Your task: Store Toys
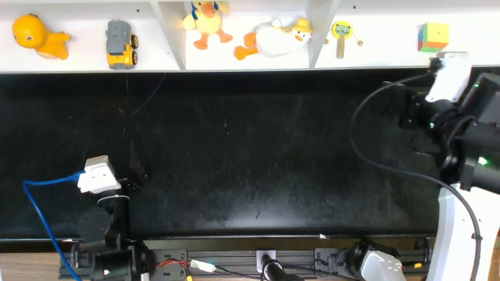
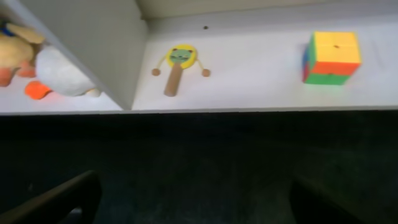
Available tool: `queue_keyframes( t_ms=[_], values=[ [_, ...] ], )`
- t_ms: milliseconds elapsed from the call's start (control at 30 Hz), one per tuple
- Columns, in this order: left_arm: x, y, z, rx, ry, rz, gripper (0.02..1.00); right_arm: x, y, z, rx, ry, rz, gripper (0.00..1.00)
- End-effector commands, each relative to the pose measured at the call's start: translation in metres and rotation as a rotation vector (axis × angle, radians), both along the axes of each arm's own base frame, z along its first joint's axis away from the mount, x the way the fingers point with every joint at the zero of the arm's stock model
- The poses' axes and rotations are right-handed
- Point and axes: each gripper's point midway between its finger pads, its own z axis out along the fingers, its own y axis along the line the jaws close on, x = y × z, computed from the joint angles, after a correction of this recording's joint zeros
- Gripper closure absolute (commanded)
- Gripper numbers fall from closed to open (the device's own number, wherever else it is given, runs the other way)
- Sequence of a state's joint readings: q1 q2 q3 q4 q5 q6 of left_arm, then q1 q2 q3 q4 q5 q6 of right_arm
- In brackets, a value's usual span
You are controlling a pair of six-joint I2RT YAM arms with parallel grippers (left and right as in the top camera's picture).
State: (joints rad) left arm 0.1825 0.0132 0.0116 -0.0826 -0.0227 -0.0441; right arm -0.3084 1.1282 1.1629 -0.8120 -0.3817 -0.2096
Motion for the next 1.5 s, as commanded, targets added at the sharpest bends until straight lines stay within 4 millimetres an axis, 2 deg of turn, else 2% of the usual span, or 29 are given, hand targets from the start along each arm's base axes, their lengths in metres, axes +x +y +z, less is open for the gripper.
queue_keyframes(
  t_ms=[33, 200, 300, 400, 500, 633, 800, 933, 1067, 1200, 1267, 1500],
  values=[
    [0.0, 0.0, 0.0, 0.023, -0.001, 0.0, 0.02, -0.005, 0.022, 0.009, -0.008, -0.031, 0.058, 0.007],
    [0.0, 0.0, 0.0, 0.023, -0.001, 0.0, 0.02, -0.008, 0.011, 0.015, -0.186, -0.043, -0.043, 0.007],
    [0.0, 0.0, 0.0, 0.023, -0.001, 0.0, 0.02, 0.003, 0.006, 0.03, -0.249, -0.132, -0.134, 0.005],
    [0.0, 0.0, 0.0, 0.023, -0.001, 0.0, 0.02, 0.007, 0.006, 0.036, -0.234, -0.225, -0.208, 0.007],
    [0.0, 0.0, 0.0, 0.023, -0.001, 0.0, 0.02, 0.005, 0.015, 0.033, -0.156, -0.34, -0.231, 0.007],
    [0.0, 0.0, 0.0, 0.023, -0.001, 0.0, 0.02, -0.007, 0.023, 0.016, -0.091, -0.486, -0.233, 0.005],
    [0.0, 0.0, 0.0, 0.023, -0.001, 0.0, 0.02, -0.034, 0.039, -0.023, -0.052, -0.601, -0.17, 0.005],
    [0.0, 0.0, 0.0, 0.023, -0.001, 0.0, 0.02, -0.055, 0.045, -0.047, -0.034, -0.67, -0.148, 0.005],
    [0.0, 0.0, 0.0, 0.023, -0.001, 0.0, 0.02, -0.072, 0.047, -0.07, 0.038, -0.718, -0.159, 0.005],
    [0.0, 0.0, 0.0, 0.023, -0.001, 0.0, 0.02, -0.084, 0.044, -0.089, 0.067, -0.663, -0.18, 0.005],
    [0.0, 0.0, 0.0, 0.023, -0.001, 0.0, 0.02, -0.083, 0.045, -0.1, 0.06, -0.618, -0.176, 0.005],
    [0.0, 0.0, 0.0, 0.023, -0.001, 0.0, 0.02, -0.084, 0.045, -0.095, 0.064, -0.638, -0.176, 0.005]
  ],
)
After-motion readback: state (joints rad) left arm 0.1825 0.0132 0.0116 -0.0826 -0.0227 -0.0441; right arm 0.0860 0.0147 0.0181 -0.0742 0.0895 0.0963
